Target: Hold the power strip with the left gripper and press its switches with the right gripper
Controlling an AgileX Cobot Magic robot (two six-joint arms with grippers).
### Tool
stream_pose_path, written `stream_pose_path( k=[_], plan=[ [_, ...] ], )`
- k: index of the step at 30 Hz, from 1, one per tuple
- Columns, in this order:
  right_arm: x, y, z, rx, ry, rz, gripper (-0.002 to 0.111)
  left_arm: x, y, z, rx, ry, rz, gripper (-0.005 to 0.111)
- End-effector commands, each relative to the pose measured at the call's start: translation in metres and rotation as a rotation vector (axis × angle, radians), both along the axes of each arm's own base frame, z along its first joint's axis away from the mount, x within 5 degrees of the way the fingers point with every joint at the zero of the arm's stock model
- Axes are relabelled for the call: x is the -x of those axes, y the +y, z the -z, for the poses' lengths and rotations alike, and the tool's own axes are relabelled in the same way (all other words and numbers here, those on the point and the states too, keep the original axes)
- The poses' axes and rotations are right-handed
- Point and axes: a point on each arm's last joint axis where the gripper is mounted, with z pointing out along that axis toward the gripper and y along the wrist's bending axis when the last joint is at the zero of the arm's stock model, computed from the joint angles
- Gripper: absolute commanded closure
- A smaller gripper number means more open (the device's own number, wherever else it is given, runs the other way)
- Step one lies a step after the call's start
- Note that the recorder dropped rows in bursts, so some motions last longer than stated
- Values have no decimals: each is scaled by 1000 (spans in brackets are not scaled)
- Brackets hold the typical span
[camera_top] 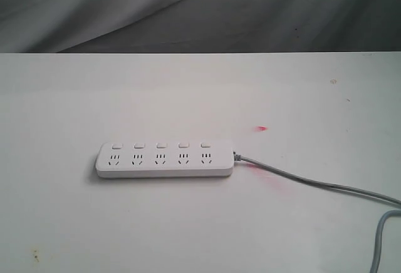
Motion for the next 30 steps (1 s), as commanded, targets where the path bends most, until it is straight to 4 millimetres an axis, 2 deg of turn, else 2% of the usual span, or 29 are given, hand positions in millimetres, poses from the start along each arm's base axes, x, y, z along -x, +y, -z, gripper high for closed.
stream_pose_path(
  k=[1, 9, 15, 20, 23, 27, 30],
  plan=[
    [0, -1, 0, 3, -13, 8, 108, -7, -13, -1, -19, 62, 93, 107],
    [0, -1, 0, 3, -13, 8, 108, -28, -39, 19, -13, 201, 223, 107],
    [0, -1, 0, 3, -13, 8, 108, -36, -48, 36, -191, 219, 365, 107],
    [0, -1, 0, 3, -13, 8, 108, -54, -35, 36, -241, 154, 292, 107],
    [0, -1, 0, 3, -13, 8, 108, -66, -23, 46, -254, 218, 282, 107],
    [0, -1, 0, 3, -13, 8, 108, -85, -6, 69, -213, 376, 341, 107],
    [0, -1, 0, 3, -13, 8, 108, -103, 12, 82, -138, 432, 275, 107]
  ],
)
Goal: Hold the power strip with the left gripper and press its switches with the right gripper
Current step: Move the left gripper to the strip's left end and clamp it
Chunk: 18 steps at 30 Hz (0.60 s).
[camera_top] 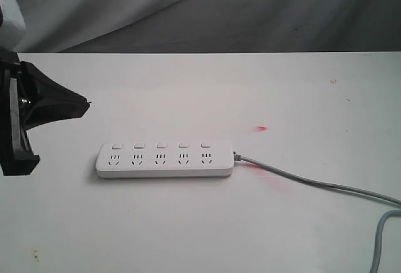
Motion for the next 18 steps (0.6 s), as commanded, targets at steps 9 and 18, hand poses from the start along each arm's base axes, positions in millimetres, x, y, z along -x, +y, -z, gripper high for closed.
stream_pose_path(
  k=[9, 18],
  plan=[
    [0, -1, 0, 3, -13, 8, 108, -64, 52, 60, 104, 185, -235, 107],
    [0, -1, 0, 3, -13, 8, 108, -90, 67, 92, -225, -32, -58, 107]
  ],
)
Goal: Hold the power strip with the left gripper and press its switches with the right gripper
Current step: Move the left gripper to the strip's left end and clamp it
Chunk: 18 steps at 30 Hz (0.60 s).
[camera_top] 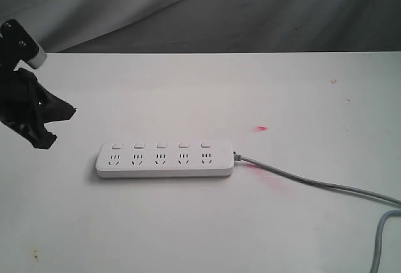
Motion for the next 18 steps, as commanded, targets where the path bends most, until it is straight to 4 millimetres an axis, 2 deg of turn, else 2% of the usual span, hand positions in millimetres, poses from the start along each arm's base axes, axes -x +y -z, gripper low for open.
stream_pose_path(
  k=[1, 6, 12, 15, 17, 18],
  plan=[
    [0, -1, 0, 3, -13, 8, 108, -9, 6, 7, -221, -143, 207, 106],
    [0, -1, 0, 3, -13, 8, 108, -7, -2, 22, -221, -136, 424, 106],
    [0, -1, 0, 3, -13, 8, 108, -14, -5, 55, -154, -40, 455, 106],
    [0, -1, 0, 3, -13, 8, 108, -13, -6, 62, -126, -9, 472, 97],
    [0, -1, 0, 3, -13, 8, 108, -14, -6, 62, -125, -7, 472, 86],
    [0, -1, 0, 3, -13, 8, 108, -14, -6, 63, -129, -9, 468, 72]
  ],
)
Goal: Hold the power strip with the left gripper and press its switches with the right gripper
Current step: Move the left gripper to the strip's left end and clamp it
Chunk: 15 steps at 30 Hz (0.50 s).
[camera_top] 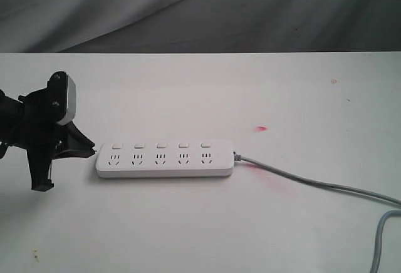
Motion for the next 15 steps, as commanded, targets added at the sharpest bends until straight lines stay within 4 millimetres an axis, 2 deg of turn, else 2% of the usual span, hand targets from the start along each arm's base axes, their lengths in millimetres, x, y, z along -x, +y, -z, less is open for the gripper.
stream_pose_path(
  k=[1, 5, 10, 15],
  plan=[
    [0, -1, 0, 3, -13, 8, 108, -3, 1, -1, 2, -15, -16, 59],
    [0, -1, 0, 3, -13, 8, 108, -6, 5, 0, -40, -47, -48, 24],
    [0, -1, 0, 3, -13, 8, 108, -9, 6, 10, -67, -12, 9, 22],
    [0, -1, 0, 3, -13, 8, 108, -27, 7, 18, -70, 10, 60, 22]
  ],
)
